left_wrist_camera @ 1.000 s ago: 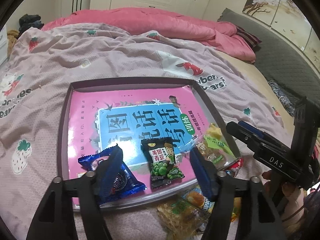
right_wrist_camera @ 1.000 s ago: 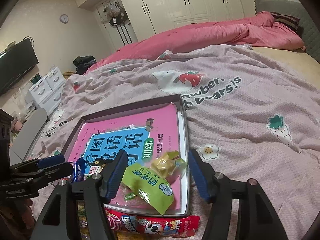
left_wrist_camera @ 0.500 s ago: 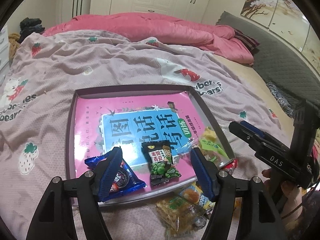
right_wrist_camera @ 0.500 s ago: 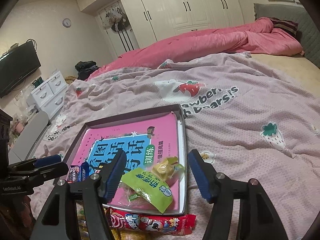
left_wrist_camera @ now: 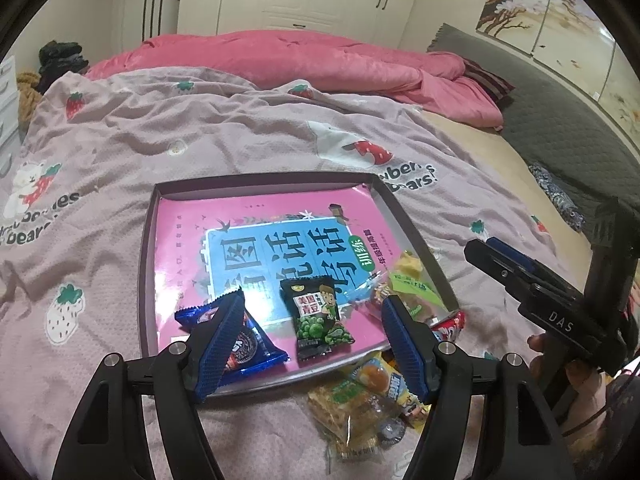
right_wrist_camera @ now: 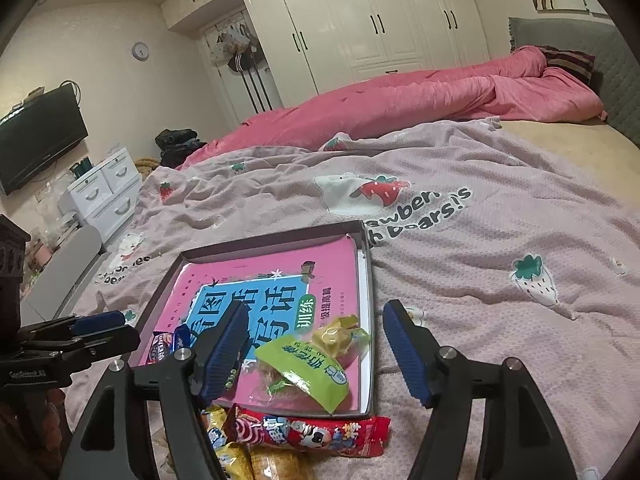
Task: Organize snacks
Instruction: 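Withdraw both open grippers from the tray back toward the snack pile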
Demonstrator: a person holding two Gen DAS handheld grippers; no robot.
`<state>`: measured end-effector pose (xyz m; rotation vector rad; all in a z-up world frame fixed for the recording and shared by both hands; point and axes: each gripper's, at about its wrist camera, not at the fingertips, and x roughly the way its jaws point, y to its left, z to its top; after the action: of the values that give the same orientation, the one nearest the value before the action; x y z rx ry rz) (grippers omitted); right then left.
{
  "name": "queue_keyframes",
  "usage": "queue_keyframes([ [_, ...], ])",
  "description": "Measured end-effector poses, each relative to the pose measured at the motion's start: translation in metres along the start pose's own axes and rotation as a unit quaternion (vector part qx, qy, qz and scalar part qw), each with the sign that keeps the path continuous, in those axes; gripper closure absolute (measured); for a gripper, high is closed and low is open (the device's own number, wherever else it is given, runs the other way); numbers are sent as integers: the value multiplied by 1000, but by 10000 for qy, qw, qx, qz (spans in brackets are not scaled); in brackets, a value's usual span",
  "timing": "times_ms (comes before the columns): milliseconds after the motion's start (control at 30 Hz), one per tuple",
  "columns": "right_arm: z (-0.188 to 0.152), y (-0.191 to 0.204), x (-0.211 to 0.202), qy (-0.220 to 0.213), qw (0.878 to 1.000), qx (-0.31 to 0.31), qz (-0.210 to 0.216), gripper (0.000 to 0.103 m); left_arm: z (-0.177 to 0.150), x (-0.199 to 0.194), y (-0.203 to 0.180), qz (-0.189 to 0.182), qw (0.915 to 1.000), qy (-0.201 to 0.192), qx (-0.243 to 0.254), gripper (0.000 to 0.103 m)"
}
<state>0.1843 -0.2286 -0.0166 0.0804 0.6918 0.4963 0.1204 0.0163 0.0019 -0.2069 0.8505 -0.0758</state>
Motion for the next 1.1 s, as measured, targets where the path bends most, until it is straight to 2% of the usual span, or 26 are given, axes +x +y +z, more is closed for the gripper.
queue_keyframes([
  [533,-13,13,-23,0,10000,-54,-26,30,-9,-15,-16,-31,9998,7,182,30],
  [1100,-35,26,-56,73,9998,-168,-115,29,-35,-26,-32,-122,9993,276,219,30],
])
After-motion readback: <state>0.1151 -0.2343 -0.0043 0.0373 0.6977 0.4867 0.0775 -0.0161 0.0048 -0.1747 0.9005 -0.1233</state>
